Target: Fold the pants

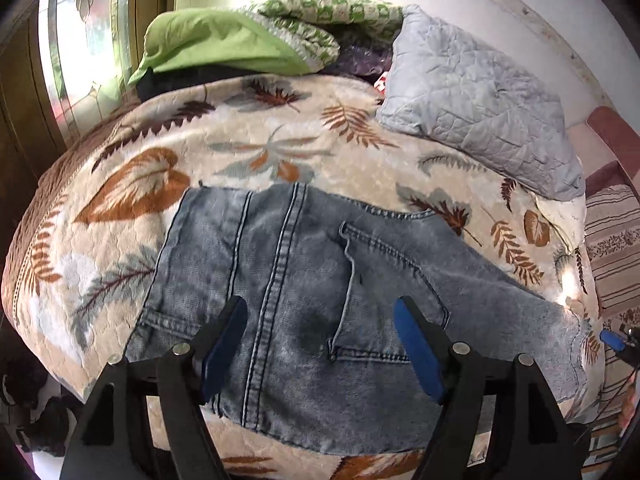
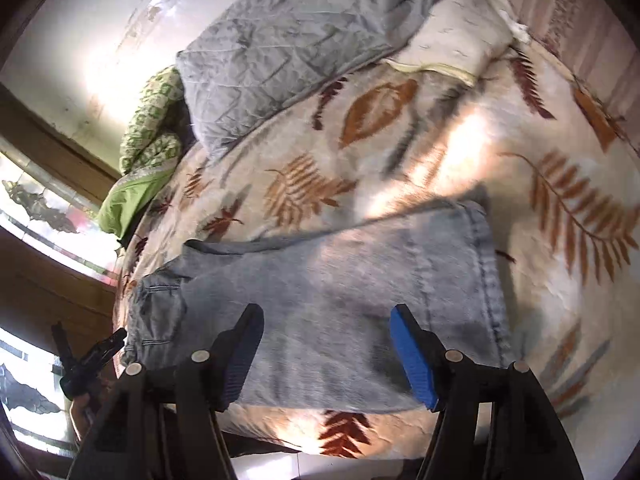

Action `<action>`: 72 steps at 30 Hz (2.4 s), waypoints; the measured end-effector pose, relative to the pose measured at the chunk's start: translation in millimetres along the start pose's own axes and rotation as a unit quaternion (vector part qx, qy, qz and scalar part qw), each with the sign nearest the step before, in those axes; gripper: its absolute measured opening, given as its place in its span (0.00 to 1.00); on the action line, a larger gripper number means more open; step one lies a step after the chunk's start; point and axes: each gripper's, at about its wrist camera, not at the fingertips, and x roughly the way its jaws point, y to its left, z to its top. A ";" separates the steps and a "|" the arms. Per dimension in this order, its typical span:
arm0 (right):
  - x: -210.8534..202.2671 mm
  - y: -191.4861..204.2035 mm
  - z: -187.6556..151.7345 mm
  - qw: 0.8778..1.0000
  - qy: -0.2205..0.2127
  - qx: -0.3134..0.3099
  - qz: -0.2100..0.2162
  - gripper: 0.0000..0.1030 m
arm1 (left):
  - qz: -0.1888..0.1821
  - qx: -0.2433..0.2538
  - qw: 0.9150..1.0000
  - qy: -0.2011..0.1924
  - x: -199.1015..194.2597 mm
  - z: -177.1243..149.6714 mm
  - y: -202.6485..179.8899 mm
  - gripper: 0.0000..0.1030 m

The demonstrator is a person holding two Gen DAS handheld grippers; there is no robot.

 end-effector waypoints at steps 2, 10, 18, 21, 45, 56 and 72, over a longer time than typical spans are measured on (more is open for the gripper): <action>28.4 47.4 15.7 0.997 0.014 -0.061 0.040 0.67 | 0.022 0.011 1.000 0.007 14.8 -4.1 -4.6 0.80; 171.2 205.8 27.2 0.952 0.090 -0.288 0.048 0.59 | 0.056 0.027 0.998 0.009 57.1 -36.6 8.3 0.82; 242.5 227.6 23.8 0.924 0.132 -0.358 0.011 0.42 | 0.036 0.036 0.999 -0.002 58.5 -38.1 9.3 0.87; 253.2 228.6 20.3 0.916 0.139 -0.377 -0.009 0.39 | 0.036 0.037 0.999 -0.002 58.7 -38.3 8.2 0.87; 276.6 232.9 24.3 0.900 0.095 -0.417 -0.084 0.03 | 0.032 0.083 0.996 0.002 62.6 -40.4 -8.8 0.89; 136.7 148.7 8.1 0.983 0.038 -0.178 0.002 0.40 | 0.080 0.115 0.990 -0.011 65.5 -46.6 -20.2 0.91; 74.0 -82.9 28.4 0.993 -0.030 0.111 -0.019 0.73 | 0.040 0.100 0.993 -0.044 31.9 -44.3 -45.2 0.92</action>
